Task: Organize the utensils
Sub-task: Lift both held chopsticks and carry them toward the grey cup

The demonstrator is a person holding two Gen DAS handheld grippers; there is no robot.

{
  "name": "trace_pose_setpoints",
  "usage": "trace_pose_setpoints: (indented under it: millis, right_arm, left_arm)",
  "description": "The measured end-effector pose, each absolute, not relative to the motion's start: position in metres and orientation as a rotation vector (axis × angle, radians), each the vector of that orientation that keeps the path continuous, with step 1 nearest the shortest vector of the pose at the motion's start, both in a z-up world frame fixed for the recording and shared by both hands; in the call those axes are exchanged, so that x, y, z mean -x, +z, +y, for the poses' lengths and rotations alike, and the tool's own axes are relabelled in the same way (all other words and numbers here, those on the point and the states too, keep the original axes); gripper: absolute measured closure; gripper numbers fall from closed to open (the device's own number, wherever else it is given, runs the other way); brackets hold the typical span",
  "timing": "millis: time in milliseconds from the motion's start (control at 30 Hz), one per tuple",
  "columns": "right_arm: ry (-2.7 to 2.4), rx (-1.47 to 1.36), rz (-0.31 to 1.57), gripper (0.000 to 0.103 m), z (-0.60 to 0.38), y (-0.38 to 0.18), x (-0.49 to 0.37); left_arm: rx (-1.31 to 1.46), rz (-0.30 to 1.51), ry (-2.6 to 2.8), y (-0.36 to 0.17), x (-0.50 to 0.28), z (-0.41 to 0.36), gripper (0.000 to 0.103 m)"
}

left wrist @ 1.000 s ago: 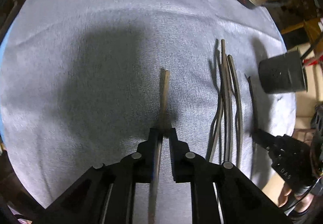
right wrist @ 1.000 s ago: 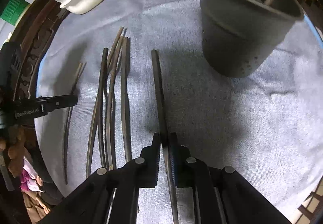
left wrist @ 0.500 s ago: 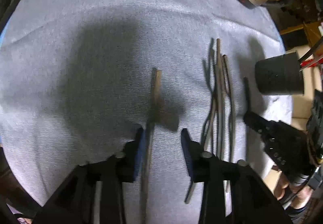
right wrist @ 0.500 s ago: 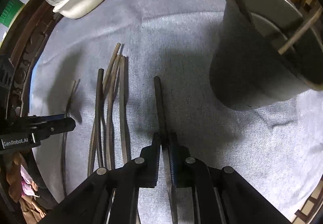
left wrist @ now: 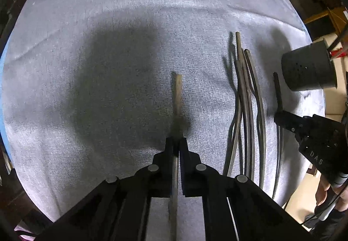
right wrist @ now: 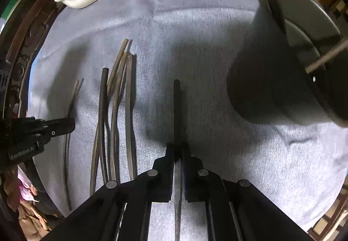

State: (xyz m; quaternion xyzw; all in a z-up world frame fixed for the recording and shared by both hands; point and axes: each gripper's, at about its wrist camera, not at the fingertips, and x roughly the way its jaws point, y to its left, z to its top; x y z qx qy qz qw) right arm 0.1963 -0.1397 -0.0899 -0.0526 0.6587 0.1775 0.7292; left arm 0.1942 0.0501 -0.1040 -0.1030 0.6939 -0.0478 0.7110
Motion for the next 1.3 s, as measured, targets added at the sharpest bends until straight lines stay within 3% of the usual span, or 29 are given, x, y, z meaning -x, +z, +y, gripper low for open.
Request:
trace_pose_setpoints:
  millis: [167,433,667,1000,1300]
  right_arm:
    - [0.425,0.016,1.311,0.097,-0.157,-0.064,-0.167]
    - [0.405,-0.165,0.843,0.097,-0.215,0.014,-0.101]
    - [0.231,-0.170,0.509,0.097,-0.236,0.030,-0.084]
    - [0.145,-0.107,0.405,0.097,-0.239,0.022,-0.081]
    - [0.167,-0.092,0.394,0.096,-0.248,0.032,-0.032]
  left_arm:
    - [0.325,1.410,-0.110,-0.078,-0.162,0.062,0.098]
    - [0.375,0.900,-0.067,0.018,-0.105,0.073,0.098]
    - [0.310,0.579,0.027,0.043,-0.079,0.066,0.098]
    - [0.180,0.482,0.148,0.023,-0.079,0.065,0.098]
    - [0.174,0.425,0.124,0.031,-0.027,0.067,0.098]
